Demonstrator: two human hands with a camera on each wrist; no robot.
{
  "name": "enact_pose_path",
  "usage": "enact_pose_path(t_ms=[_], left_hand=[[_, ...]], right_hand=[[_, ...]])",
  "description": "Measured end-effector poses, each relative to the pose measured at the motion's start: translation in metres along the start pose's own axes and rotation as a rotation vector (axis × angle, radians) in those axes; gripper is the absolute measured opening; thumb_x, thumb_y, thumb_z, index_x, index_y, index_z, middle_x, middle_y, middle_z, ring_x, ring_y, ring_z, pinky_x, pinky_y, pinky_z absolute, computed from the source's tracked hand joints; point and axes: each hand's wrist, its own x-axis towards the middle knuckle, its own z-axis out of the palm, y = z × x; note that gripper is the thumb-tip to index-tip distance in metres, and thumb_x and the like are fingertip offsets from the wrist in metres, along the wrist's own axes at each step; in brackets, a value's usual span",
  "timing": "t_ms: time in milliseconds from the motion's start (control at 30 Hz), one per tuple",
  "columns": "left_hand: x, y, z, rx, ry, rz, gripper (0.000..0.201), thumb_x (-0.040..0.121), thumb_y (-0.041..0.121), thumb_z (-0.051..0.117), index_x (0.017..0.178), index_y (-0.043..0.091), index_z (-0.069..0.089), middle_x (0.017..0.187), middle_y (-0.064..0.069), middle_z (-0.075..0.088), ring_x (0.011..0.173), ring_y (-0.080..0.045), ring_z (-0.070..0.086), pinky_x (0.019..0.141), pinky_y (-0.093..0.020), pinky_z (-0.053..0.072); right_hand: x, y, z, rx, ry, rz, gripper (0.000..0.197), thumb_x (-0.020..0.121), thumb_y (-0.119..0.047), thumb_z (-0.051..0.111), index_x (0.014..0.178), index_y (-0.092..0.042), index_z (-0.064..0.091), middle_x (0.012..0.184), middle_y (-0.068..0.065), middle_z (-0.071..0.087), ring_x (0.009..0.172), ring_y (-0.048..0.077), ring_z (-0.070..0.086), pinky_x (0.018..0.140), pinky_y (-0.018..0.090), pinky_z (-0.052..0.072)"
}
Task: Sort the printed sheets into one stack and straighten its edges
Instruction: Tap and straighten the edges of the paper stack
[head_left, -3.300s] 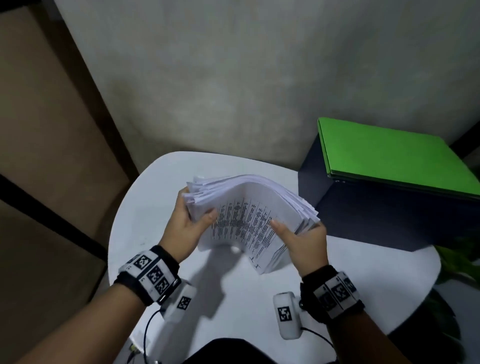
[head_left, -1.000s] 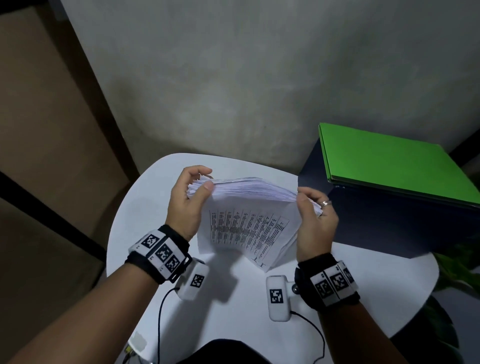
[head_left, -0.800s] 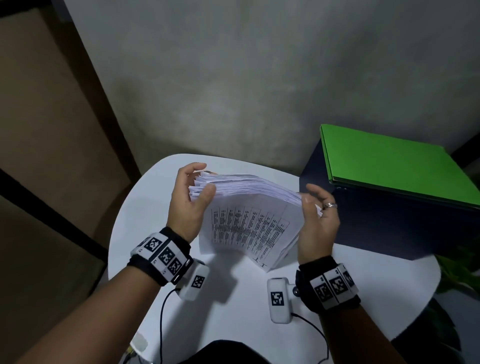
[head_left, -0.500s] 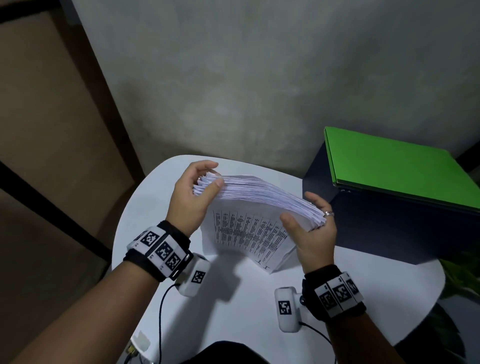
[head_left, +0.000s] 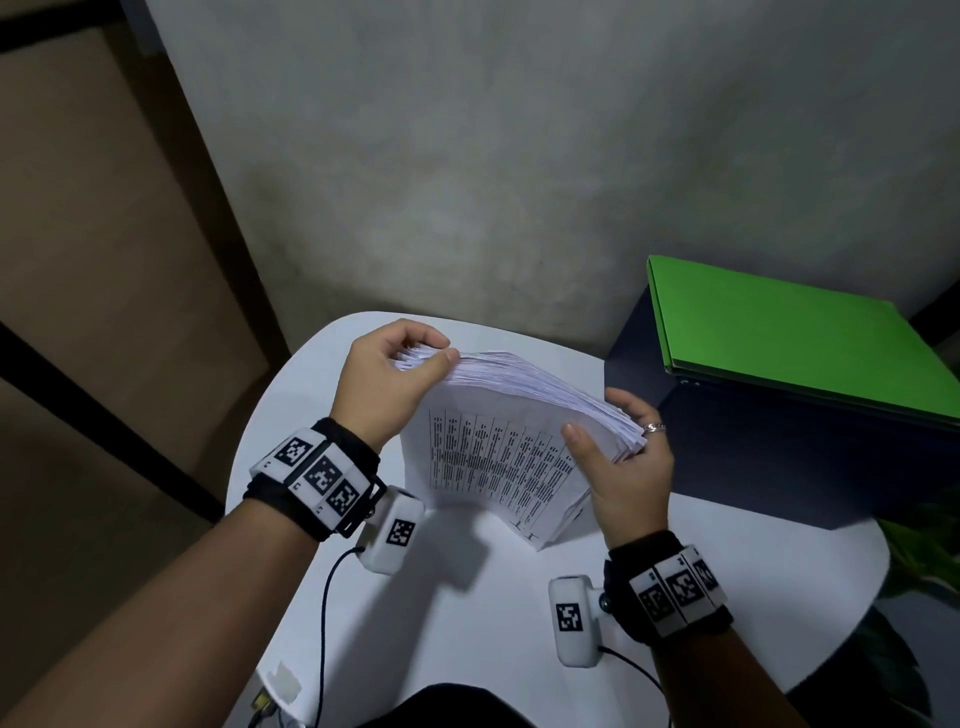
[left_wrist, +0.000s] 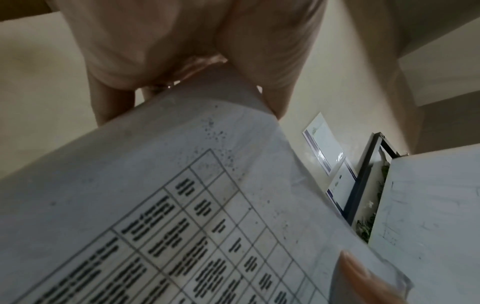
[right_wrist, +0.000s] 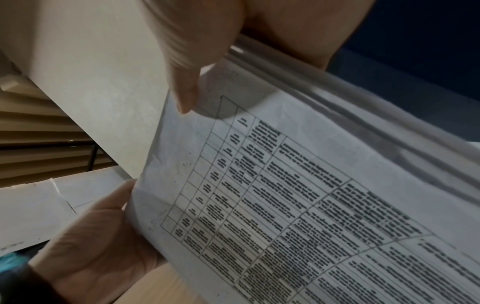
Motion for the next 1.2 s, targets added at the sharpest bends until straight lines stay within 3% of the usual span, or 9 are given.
enact_pose_path(t_ms=[167, 300, 400, 467, 567, 667, 933, 1067, 1200], left_hand=[[0.004, 0.000, 0.001, 0.005, 0.034, -0.021, 0.007, 0.082, 0.002, 0.069, 0.078, 0.007, 0.072, 0.081, 0.000, 0.072, 0.078, -0.009, 0.063, 0.080, -0.026, 0.049], [0.005, -0.002, 0.002, -0.109, 0.054, -0.073, 0.014, 0.081, 0.019, 0.069, 0.094, 0.022, 0.069, 0.098, -0.011, 0.074, 0.091, -0.017, 0.066, 0.088, -0.037, 0.051], [0.001, -0.011, -0.009, -0.157, -0.177, 0.036, 0.066, 0.072, 0.043, 0.078, 0.128, 0.020, 0.051, 0.119, -0.013, 0.067, 0.100, -0.008, 0.062, 0.083, -0.016, 0.048], [0.001, -0.026, -0.017, -0.200, -0.285, 0.022, 0.092, 0.059, 0.043, 0.088, 0.137, 0.025, 0.042, 0.124, -0.011, 0.061, 0.102, -0.011, 0.063, 0.088, -0.022, 0.051], [0.001, -0.037, -0.018, -0.110, -0.224, -0.017, 0.061, 0.056, 0.042, 0.090, 0.108, 0.024, 0.064, 0.096, 0.002, 0.069, 0.083, -0.012, 0.066, 0.081, -0.038, 0.054], [0.000, -0.033, -0.018, -0.125, -0.150, 0.066, 0.035, 0.059, 0.041, 0.088, 0.080, 0.023, 0.068, 0.081, 0.007, 0.071, 0.074, -0.014, 0.065, 0.073, -0.034, 0.052], [-0.020, -0.042, -0.011, -0.236, -0.322, -0.017, 0.087, 0.052, 0.059, 0.089, 0.118, 0.022, 0.047, 0.094, 0.020, 0.067, 0.088, -0.005, 0.067, 0.076, -0.021, 0.055], [-0.022, -0.036, -0.008, -0.244, -0.147, 0.044, 0.071, 0.069, 0.067, 0.074, 0.118, 0.019, 0.054, 0.102, 0.005, 0.058, 0.088, -0.011, 0.061, 0.081, -0.028, 0.050], [-0.023, -0.030, -0.001, -0.202, 0.053, 0.093, 0.037, 0.085, 0.043, 0.053, 0.109, 0.015, 0.061, 0.094, 0.002, 0.058, 0.086, -0.018, 0.051, 0.081, -0.037, 0.040]], right_hand=[[0.000, 0.000, 0.003, -0.001, 0.004, -0.004, 0.046, 0.072, -0.012, 0.084, 0.110, -0.028, 0.063, 0.117, 0.020, 0.067, 0.108, 0.033, 0.067, 0.098, 0.046, 0.054], [0.001, 0.002, 0.000, -0.026, 0.007, 0.015, 0.047, 0.068, -0.033, 0.087, 0.109, -0.034, 0.065, 0.119, 0.017, 0.066, 0.113, 0.033, 0.065, 0.100, 0.053, 0.052], [0.003, 0.004, -0.002, -0.019, 0.000, 0.032, 0.046, 0.070, -0.031, 0.088, 0.110, -0.035, 0.066, 0.119, 0.013, 0.068, 0.114, 0.032, 0.065, 0.100, 0.050, 0.052], [0.006, 0.006, -0.003, -0.014, -0.008, 0.038, 0.042, 0.073, -0.018, 0.085, 0.108, -0.031, 0.067, 0.114, 0.010, 0.071, 0.110, 0.026, 0.068, 0.098, 0.041, 0.054], [0.010, 0.003, -0.001, -0.025, -0.055, 0.086, 0.022, 0.080, -0.006, 0.079, 0.093, -0.021, 0.071, 0.091, -0.002, 0.077, 0.090, 0.013, 0.072, 0.089, 0.039, 0.058], [0.013, -0.004, -0.004, -0.004, -0.049, 0.057, 0.014, 0.079, -0.007, 0.078, 0.085, -0.018, 0.072, 0.082, -0.008, 0.077, 0.081, 0.007, 0.072, 0.077, 0.027, 0.057], [0.011, -0.003, 0.000, 0.071, -0.058, -0.004, 0.041, 0.069, -0.014, 0.085, 0.104, -0.020, 0.065, 0.091, -0.009, 0.075, 0.088, 0.008, 0.070, 0.080, 0.022, 0.056], [0.013, -0.002, 0.008, 0.086, 0.071, -0.024, 0.016, 0.084, -0.008, 0.074, 0.094, -0.021, 0.069, 0.085, -0.013, 0.073, 0.082, 0.003, 0.066, 0.078, 0.017, 0.051], [0.015, -0.002, 0.009, 0.026, 0.111, -0.095, 0.016, 0.092, -0.010, 0.060, 0.090, -0.023, 0.071, 0.088, -0.019, 0.072, 0.086, 0.001, 0.063, 0.081, 0.013, 0.046]])
